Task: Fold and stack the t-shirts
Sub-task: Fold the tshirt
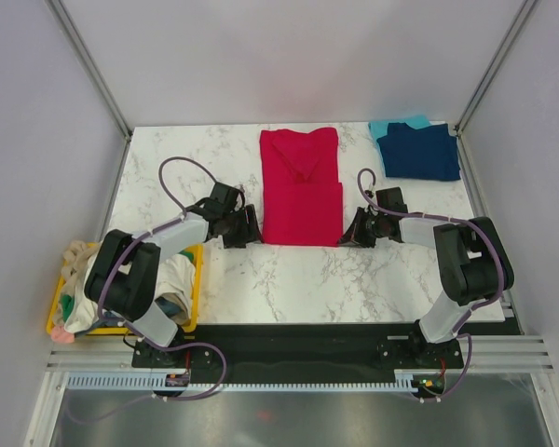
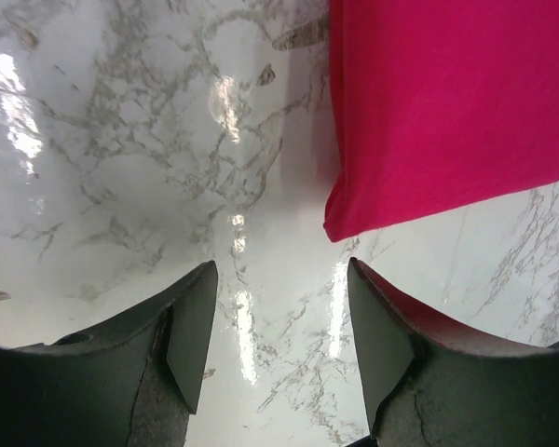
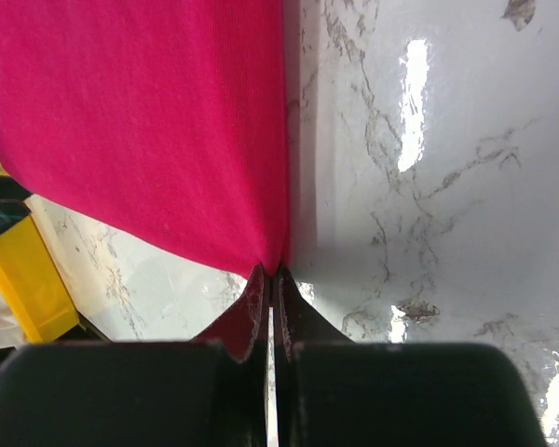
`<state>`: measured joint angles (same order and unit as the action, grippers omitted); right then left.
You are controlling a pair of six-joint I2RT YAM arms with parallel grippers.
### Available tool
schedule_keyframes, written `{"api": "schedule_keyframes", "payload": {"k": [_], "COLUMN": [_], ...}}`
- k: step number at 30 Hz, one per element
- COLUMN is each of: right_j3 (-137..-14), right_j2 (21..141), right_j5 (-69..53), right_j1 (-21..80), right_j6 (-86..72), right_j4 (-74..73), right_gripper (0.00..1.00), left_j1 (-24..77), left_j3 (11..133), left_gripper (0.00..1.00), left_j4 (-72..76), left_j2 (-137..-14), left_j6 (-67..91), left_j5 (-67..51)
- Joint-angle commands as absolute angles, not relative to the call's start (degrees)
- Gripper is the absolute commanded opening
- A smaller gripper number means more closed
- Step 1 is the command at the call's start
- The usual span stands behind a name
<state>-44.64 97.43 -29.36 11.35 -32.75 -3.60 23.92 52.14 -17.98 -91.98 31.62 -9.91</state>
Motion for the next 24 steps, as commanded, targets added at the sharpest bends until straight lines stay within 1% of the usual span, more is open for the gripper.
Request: {"api": "schedule_keyframes", "payload": {"k": [1,6,11,17,19,20,21,23,24], "right_j3": [-44.1,-44.2,-44.3,-44.9,-45.2,-45.3,-45.4,-45.4,-45.5], "right_j2": [96.5,96.8,97.2,98.3,98.7,98.9,99.1,99.3,99.3], "right_j5": [-30.0,-30.1,-30.0,-30.2,-30.2,-30.2,-30.3,-30.3,-30.3], "right_j1": [11.2,11.3,11.3,11.3,11.3,11.3,11.3,11.3,11.3], "right_j6": [-31.9,-31.7,-31.4,-31.2,-31.0,-31.0,-30.9,-30.8,-30.8], "right_j4": [-2.5,-2.6,-2.6,-2.6,-2.7,-2.7,-2.7,-2.9,-2.9], "right_gripper": [0.0,0.0,0.0,0.0,0.0,0.0,0.0,0.0,0.0], "left_j1": [25.1,25.8,26.7,26.7,26.7,26.7,26.7,26.7,26.8], "left_j3": [50.1,49.0,49.6,50.5,50.7,50.8,51.1,51.2,51.2], "left_gripper": [0.65,0.64,0.63,0.59,0.56,0.54,0.48,0.42,0.33], "left_j4": [-9.5,-4.6,-3.4,-3.3,-2.3,-2.0,-1.8,-1.0,-0.8], "left_j2": [-91.0,-92.4,-93.8,-98.2,-99.0,-99.7,-99.8,-99.8,-99.7], "left_j6": [33.8,35.6,35.4,35.2,35.3,35.4,35.5,35.9,36.0], "left_j5": [-14.3,-17.1,-16.3,-14.6,-14.3,-14.5,-15.1,-15.4,-15.3]}}
